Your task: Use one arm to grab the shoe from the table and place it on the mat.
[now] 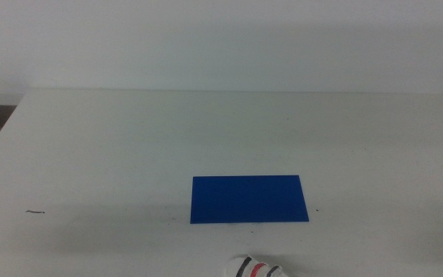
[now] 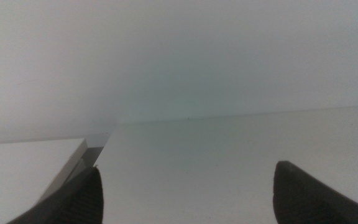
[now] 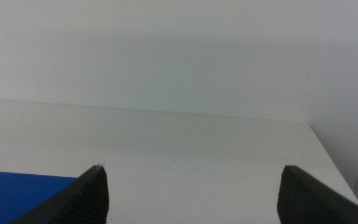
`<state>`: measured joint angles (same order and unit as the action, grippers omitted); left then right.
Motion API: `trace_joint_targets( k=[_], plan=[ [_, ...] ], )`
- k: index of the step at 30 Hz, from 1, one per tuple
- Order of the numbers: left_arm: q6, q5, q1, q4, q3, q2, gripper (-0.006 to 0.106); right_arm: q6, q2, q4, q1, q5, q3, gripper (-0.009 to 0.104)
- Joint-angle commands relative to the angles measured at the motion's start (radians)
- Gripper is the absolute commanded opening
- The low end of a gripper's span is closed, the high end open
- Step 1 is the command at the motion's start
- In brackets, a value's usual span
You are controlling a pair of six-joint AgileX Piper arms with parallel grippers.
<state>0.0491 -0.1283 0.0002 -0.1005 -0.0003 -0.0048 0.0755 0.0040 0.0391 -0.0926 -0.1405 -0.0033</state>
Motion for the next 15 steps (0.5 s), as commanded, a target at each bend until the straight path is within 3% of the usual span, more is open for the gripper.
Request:
trace_joint_targets(
  k=[1, 4, 10, 13, 15],
  plan=[
    [0.001, 0.013, 0.000, 0.004, 0.000, 0.005, 0.094, 0.003, -0.004, 0.012, 0.004, -0.003, 0.003, 0.090],
    [0.001, 0.013, 0.000, 0.004, 0.000, 0.005, 0.094, 0.003, 0.015, 0.029, 0.002, -0.092, -0.081, 0.090],
    [0.001, 0.013, 0.000, 0.004, 0.000, 0.005, 0.094, 0.003, 0.304, 0.037, -0.029, -0.299, -0.396, 0.090],
    [0.001, 0.013, 0.000, 0.004, 0.000, 0.005, 0.094, 0.006, 0.503, 0.102, -0.107, -0.411, -0.568, 0.090],
    [0.001, 0.013, 0.000, 0.004, 0.000, 0.005, 0.094, 0.048, 0.652, 0.083, -0.192, -0.432, -0.672, 0.090]
  ],
)
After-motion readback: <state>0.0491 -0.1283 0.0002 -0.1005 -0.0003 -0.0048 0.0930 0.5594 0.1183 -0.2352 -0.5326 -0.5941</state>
